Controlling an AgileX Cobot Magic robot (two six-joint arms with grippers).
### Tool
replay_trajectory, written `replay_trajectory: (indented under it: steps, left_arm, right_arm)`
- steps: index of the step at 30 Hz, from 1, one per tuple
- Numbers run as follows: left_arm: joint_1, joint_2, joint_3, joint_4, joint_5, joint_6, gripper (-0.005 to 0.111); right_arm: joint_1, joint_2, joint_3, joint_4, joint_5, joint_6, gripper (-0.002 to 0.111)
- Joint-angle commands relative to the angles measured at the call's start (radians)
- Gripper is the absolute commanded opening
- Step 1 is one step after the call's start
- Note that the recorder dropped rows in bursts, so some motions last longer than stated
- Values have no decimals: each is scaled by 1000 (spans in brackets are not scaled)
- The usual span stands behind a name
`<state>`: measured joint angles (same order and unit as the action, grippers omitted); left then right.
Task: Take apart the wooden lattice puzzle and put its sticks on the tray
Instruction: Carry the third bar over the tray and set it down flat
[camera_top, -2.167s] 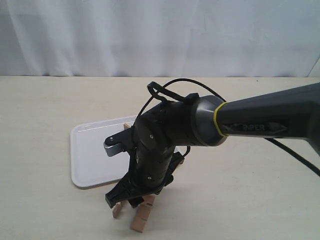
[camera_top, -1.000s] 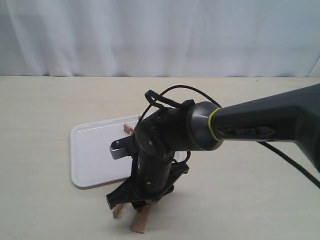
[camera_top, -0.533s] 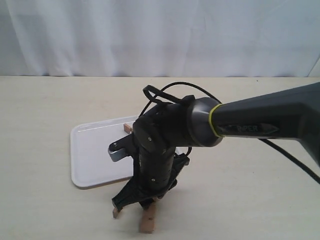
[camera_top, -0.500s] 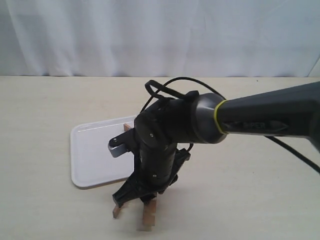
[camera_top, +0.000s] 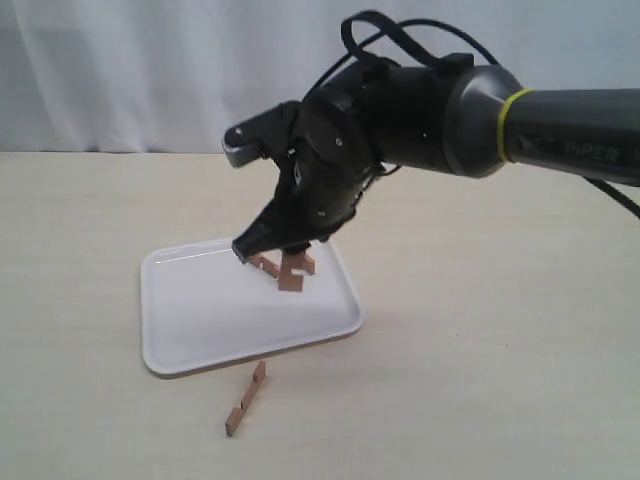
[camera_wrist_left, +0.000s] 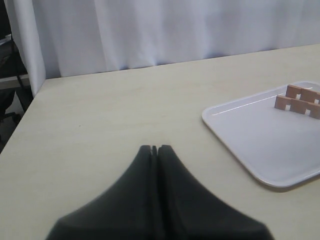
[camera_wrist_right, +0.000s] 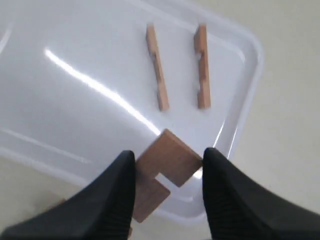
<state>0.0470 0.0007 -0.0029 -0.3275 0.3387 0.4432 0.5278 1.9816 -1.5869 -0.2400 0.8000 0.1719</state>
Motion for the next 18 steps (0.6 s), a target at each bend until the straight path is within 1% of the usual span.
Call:
replay_trajectory:
  steps: [1, 12, 15, 18]
  left_arm:
    - [-4, -1, 3, 1, -12, 1, 0]
    - [-4, -1, 3, 1, -12, 1, 0]
    - [-4, -1, 3, 1, -12, 1, 0]
    - [-4, -1, 3, 1, -12, 1, 0]
  right_arm:
    - [-3, 63, -131, -8, -21, -27, 5]
    - [-3, 288, -477, 102, 1, -115, 5]
    - [-3, 350, -554, 163, 10, -150, 5]
    - [-3, 408, -611, 180, 15, -158, 5]
